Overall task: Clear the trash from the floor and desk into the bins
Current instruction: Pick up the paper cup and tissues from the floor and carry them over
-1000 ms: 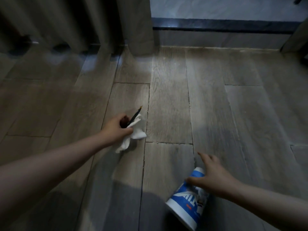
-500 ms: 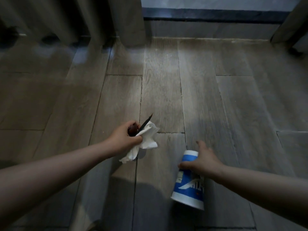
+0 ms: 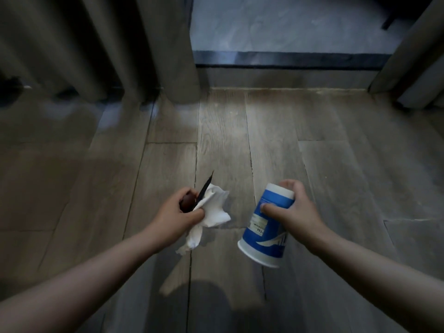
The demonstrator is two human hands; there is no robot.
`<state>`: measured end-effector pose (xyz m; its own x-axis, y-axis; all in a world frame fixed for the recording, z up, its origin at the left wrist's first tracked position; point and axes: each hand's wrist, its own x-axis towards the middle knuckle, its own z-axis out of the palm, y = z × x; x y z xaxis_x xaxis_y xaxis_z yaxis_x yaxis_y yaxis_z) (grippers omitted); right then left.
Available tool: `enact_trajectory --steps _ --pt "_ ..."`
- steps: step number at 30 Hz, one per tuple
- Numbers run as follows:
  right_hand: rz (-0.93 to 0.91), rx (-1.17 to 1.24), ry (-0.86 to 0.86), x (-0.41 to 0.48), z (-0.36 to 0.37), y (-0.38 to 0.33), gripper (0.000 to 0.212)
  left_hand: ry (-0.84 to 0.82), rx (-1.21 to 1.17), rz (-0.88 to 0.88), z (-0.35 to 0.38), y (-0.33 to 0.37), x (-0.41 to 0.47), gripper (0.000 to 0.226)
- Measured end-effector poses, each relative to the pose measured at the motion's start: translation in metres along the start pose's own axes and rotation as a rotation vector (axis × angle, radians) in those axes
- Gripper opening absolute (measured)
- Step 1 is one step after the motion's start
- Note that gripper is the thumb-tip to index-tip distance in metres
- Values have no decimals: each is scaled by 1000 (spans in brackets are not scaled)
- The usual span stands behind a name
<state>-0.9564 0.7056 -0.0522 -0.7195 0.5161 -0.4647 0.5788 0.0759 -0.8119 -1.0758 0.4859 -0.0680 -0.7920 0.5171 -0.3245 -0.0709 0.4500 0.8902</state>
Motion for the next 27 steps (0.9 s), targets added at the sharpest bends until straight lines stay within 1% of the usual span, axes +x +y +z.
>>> enact_trajectory --steps 1,3,5,6,9,13,15,19,22,24,27 --pt "-18 4 28 6 -5 -7 66 17 -20 4 -1 8 7 12" --pt "-30 9 74 15 -13 -17 73 45 -70 -12 -2 24 16 16" --pt "-9 16 120 19 -20 -26 80 61 -94 -47 -2 42 22 25" --pt "19 25 140 18 -24 -30 81 66 -94 -72 0 51 22 25" --pt "109 80 216 1 -33 -47 72 44 -83 -148 0 83 9 21" --pt "120 87 301 -47 -53 -100 61 28 -82 -211 -11 150 -25 19" --pt "100 83 306 -74 -69 -140 61 47 -80 -225 -20 193 -46 15" --pt "13 48 306 -135 -119 -232 63 24 -101 -202 -41 295 -88 11" --pt "-26 53 337 -189 -169 -308 62 32 -94 -153 -60 392 -117 13" --pt "-61 71 368 -228 -207 -355 62 -2 -83 -99 -64 460 -137 12" --pt "-131 58 438 -292 -261 -420 63 -49 -112 -27 -64 560 -176 17"
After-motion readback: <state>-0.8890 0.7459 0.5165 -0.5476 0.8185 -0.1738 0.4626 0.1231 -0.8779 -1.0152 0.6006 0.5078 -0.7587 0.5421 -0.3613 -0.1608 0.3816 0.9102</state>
